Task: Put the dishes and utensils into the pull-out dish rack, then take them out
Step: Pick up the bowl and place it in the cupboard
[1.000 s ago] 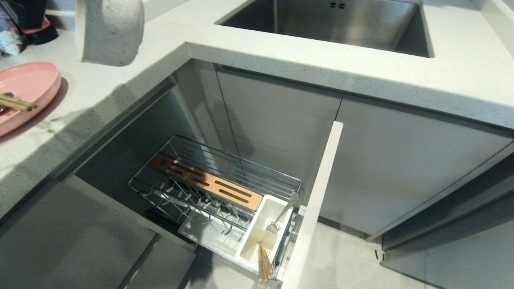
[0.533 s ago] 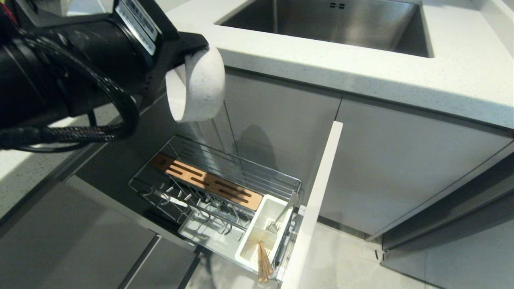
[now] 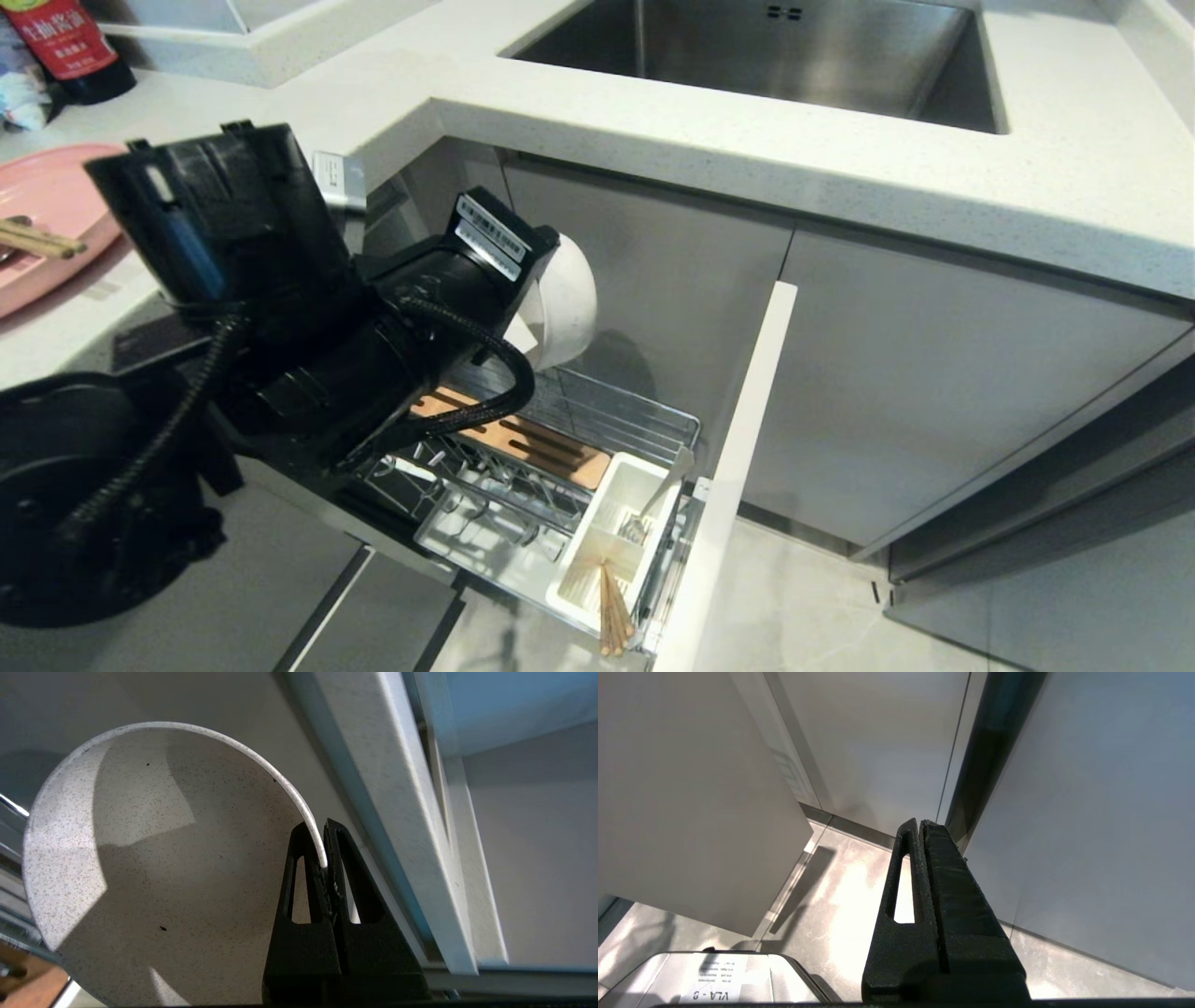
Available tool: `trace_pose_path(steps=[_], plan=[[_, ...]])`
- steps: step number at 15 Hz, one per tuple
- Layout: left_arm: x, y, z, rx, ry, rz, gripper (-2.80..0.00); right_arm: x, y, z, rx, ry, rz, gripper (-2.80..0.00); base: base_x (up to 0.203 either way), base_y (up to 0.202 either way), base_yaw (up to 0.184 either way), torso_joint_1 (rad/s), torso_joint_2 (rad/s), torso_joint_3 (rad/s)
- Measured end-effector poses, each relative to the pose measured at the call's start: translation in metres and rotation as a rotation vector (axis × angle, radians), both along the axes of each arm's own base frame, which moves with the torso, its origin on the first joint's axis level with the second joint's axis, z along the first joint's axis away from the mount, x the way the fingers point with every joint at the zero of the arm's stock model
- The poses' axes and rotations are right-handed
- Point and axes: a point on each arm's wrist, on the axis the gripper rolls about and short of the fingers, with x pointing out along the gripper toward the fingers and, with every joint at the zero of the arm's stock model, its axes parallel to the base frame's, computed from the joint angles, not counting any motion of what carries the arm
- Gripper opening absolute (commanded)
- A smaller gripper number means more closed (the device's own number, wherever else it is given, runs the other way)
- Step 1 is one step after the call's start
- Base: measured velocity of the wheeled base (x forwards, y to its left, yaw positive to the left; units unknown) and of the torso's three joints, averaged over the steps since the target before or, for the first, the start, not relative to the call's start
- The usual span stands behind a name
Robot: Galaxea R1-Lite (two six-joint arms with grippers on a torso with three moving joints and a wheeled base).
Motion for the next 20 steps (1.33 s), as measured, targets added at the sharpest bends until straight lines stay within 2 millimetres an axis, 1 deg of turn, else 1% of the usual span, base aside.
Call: trace_pose_path(steps=[6, 9, 13, 20], plan=[[0.038, -0.015, -0.052, -0.071, -0.082, 0.051, -2.80, 0.000, 0.000, 0.000, 0.000, 0.000, 0.000, -2.80, 0.000, 0.000, 0.000, 0.000, 0.00, 0.000], [0.056, -0.016, -0.073, -0.075, -0.087, 0.085, -2.80, 0.000, 0.000, 0.000, 0.000, 0.000, 0.000, -2.80, 0.000, 0.000, 0.000, 0.000, 0.00, 0.000], [0.072, -0.017, -0.093, -0.083, -0.092, 0.111, -2.80, 0.000, 0.000, 0.000, 0.000, 0.000, 0.000, -2.80, 0.000, 0.000, 0.000, 0.000, 0.00, 0.000], [0.089, -0.018, -0.122, -0.087, -0.104, 0.117, -2.80, 0.000, 0.000, 0.000, 0.000, 0.000, 0.000, -2.80, 0.000, 0.000, 0.000, 0.000, 0.00, 0.000]])
